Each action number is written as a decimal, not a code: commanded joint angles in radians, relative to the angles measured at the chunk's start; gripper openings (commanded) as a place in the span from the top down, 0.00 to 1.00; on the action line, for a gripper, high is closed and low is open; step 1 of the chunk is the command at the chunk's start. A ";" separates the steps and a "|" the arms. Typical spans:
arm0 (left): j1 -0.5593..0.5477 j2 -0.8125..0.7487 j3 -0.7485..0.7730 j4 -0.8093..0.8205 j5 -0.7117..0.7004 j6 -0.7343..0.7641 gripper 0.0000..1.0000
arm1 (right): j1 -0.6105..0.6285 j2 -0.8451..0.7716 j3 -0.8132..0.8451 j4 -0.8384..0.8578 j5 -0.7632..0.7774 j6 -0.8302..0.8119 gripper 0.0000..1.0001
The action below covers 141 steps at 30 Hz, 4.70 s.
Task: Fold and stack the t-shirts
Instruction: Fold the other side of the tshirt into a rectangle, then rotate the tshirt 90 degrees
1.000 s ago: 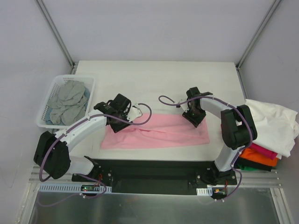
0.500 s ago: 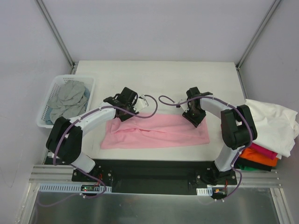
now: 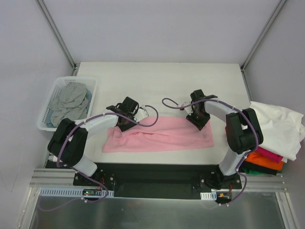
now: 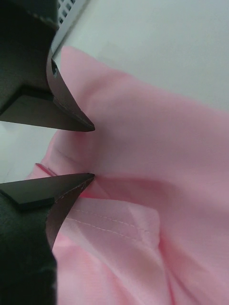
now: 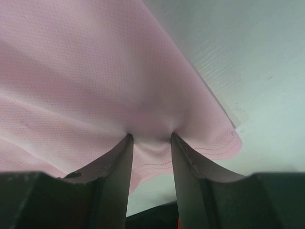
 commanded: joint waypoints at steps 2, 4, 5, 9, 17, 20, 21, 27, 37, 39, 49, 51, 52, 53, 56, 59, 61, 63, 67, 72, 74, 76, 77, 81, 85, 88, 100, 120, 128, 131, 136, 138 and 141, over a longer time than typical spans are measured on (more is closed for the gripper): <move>-0.016 -0.121 -0.095 -0.044 0.040 -0.027 0.59 | -0.009 0.004 -0.026 -0.001 -0.008 0.001 0.60; -0.019 -0.144 -0.112 -0.086 0.055 -0.027 0.59 | -0.009 0.012 -0.019 -0.001 -0.002 0.003 0.60; -0.024 -0.151 -0.116 -0.104 0.063 -0.027 0.60 | -0.009 0.013 -0.018 -0.001 -0.001 0.003 0.60; -0.045 -0.206 -0.133 -0.169 0.106 -0.032 0.60 | -0.009 0.021 -0.015 -0.001 -0.001 0.008 0.60; -0.065 -0.290 -0.104 -0.260 0.177 -0.033 0.59 | -0.006 0.027 -0.001 -0.014 -0.001 0.014 0.60; -0.071 -0.286 -0.096 -0.290 0.249 -0.022 0.59 | -0.004 0.016 -0.004 -0.017 -0.001 0.014 0.60; -0.073 -0.278 -0.096 -0.300 0.290 -0.019 0.59 | -0.003 0.015 -0.007 -0.017 0.002 0.014 0.60; -0.105 -0.261 -0.092 -0.354 0.368 -0.005 0.61 | -0.004 0.003 -0.021 -0.018 0.007 0.012 0.60; -0.105 -0.295 -0.066 -0.333 0.203 0.015 0.64 | -0.004 0.003 -0.013 -0.024 -0.004 0.015 0.60; -0.105 -0.280 -0.069 -0.301 0.140 0.021 0.64 | -0.004 0.001 -0.012 -0.026 -0.007 0.017 0.60; -0.099 -0.151 -0.050 -0.152 -0.073 0.062 0.66 | -0.003 -0.011 -0.021 -0.024 0.010 0.014 0.60; -0.091 -0.117 -0.047 -0.132 -0.092 0.076 0.66 | -0.003 -0.011 -0.019 -0.024 0.012 0.014 0.60; -0.084 -0.105 -0.044 -0.123 -0.096 0.087 0.66 | -0.001 -0.014 -0.018 -0.021 0.021 0.014 0.60; -0.069 -0.093 -0.036 -0.110 -0.099 0.093 0.66 | -0.003 -0.013 -0.015 -0.021 0.022 0.012 0.60; -0.044 -0.048 -0.014 -0.090 -0.098 0.103 0.66 | -0.003 -0.007 -0.004 -0.023 0.042 0.012 0.60; -0.016 -0.020 0.002 -0.084 -0.087 0.114 0.67 | -0.003 0.006 0.005 -0.024 0.064 0.014 0.60; -0.005 -0.007 0.005 -0.084 -0.089 0.120 0.67 | -0.003 0.010 0.011 -0.020 0.076 0.014 0.60; -0.002 -0.019 0.010 -0.084 -0.081 0.119 0.68 | -0.007 0.012 0.019 -0.018 0.085 0.017 0.60; -0.002 -0.068 0.040 -0.087 -0.040 0.113 0.65 | -0.009 0.042 0.051 -0.023 0.102 0.023 0.60; -0.002 -0.068 0.074 -0.090 -0.036 0.113 0.64 | -0.009 0.090 0.122 -0.026 0.110 0.032 0.60; -0.002 -0.042 0.074 -0.090 -0.035 0.113 0.64 | -0.007 0.108 0.148 -0.029 0.108 0.034 0.60; -0.002 -0.023 0.074 -0.090 -0.029 0.102 0.65 | -0.007 0.124 0.177 -0.035 0.111 0.035 0.60; -0.002 -0.013 0.073 -0.090 -0.024 0.099 0.65 | -0.009 0.125 0.183 -0.038 0.111 0.035 0.60; -0.004 -0.028 0.051 -0.090 0.000 0.071 0.65 | -0.009 0.113 0.177 -0.038 0.108 0.037 0.60; -0.004 -0.101 0.039 -0.093 0.013 0.056 0.64 | -0.013 0.101 0.156 -0.027 0.107 0.035 0.60; -0.013 -0.149 0.033 -0.113 0.017 0.047 0.63 | -0.015 0.107 0.148 -0.021 0.108 0.034 0.60; -0.028 -0.177 -0.076 -0.179 0.075 -0.004 0.62 | -0.019 0.087 0.137 -0.004 0.121 0.027 0.60; -0.006 0.124 -0.001 -0.167 0.158 -0.042 0.39 | -0.024 0.036 0.082 0.054 0.142 0.012 0.31; 0.048 0.205 0.066 -0.159 0.149 -0.024 0.24 | -0.026 0.003 0.022 0.081 0.142 -0.015 0.25; 0.060 0.225 0.095 -0.156 0.135 -0.019 0.05 | -0.026 -0.005 0.001 0.094 0.141 -0.020 0.16; 0.077 0.266 0.154 -0.152 0.102 -0.024 0.01 | -0.024 -0.011 -0.006 0.103 0.141 -0.020 0.04; 0.085 0.279 0.186 -0.150 0.089 -0.030 0.01 | -0.024 -0.011 -0.004 0.106 0.145 -0.019 0.04; 0.094 0.297 0.214 -0.150 0.097 -0.027 0.01 | -0.026 -0.010 -0.001 0.108 0.156 -0.022 0.04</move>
